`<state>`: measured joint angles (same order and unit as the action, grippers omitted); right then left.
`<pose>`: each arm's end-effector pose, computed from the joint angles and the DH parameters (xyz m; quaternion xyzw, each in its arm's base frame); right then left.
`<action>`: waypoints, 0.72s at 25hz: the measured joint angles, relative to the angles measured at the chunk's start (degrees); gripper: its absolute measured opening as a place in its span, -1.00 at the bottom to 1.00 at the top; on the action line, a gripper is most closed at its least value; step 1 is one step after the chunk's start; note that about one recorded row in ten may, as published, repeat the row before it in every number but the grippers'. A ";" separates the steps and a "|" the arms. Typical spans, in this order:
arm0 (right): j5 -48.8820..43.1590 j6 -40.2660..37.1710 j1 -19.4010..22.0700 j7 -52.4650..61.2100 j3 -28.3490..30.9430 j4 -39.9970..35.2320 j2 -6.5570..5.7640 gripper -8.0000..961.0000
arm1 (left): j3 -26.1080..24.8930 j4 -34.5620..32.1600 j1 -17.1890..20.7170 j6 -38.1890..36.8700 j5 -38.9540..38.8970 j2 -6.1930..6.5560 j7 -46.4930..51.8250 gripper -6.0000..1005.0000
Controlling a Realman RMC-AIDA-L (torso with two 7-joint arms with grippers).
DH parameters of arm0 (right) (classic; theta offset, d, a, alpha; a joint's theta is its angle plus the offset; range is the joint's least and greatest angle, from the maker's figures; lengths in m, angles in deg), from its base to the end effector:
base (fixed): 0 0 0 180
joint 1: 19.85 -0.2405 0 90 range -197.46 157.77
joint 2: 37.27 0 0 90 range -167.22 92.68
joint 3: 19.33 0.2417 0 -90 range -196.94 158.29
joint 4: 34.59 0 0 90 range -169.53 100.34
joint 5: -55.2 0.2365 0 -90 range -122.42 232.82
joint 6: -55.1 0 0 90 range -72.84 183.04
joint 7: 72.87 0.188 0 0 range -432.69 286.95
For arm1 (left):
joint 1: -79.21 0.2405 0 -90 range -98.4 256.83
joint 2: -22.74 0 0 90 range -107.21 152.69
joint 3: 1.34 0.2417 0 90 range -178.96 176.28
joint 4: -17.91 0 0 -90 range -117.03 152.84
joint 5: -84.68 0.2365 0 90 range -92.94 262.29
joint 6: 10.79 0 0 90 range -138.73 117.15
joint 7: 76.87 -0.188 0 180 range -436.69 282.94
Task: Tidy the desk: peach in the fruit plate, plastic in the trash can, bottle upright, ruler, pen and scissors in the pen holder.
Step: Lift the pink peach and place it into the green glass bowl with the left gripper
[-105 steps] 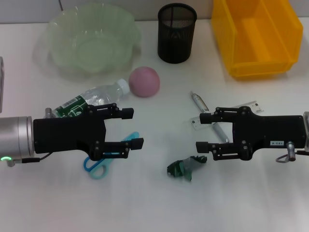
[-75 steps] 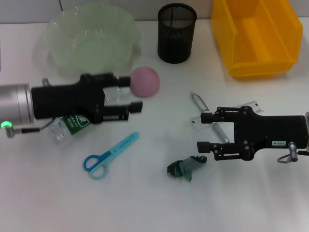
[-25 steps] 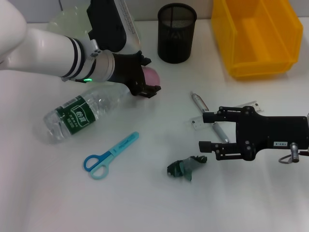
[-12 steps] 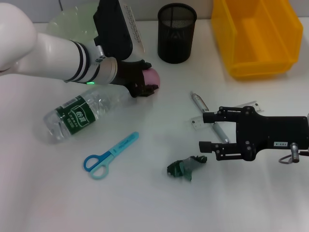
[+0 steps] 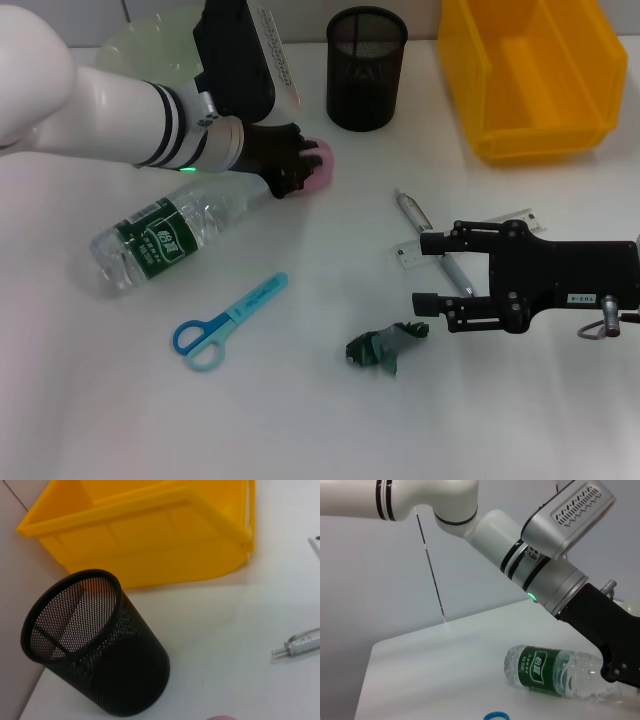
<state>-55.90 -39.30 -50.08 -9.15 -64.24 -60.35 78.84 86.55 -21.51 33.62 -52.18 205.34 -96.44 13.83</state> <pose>0.2531 0.3200 -0.0549 -0.9535 0.1352 0.2622 0.0622 -0.1774 0.4592 -0.1263 -0.9682 0.0284 0.0713 0.2383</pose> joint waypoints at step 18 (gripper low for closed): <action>0.00 0.01 0.09 0.01 0.00 0.00 -0.10 0.58 | -11.04 -16.75 10.10 -5.71 -17.02 0.42 1.18 -0.90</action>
<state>-55.90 -39.29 -49.99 -9.14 -64.24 -60.34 78.74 75.51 -38.26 43.73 -57.88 188.32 -96.03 15.01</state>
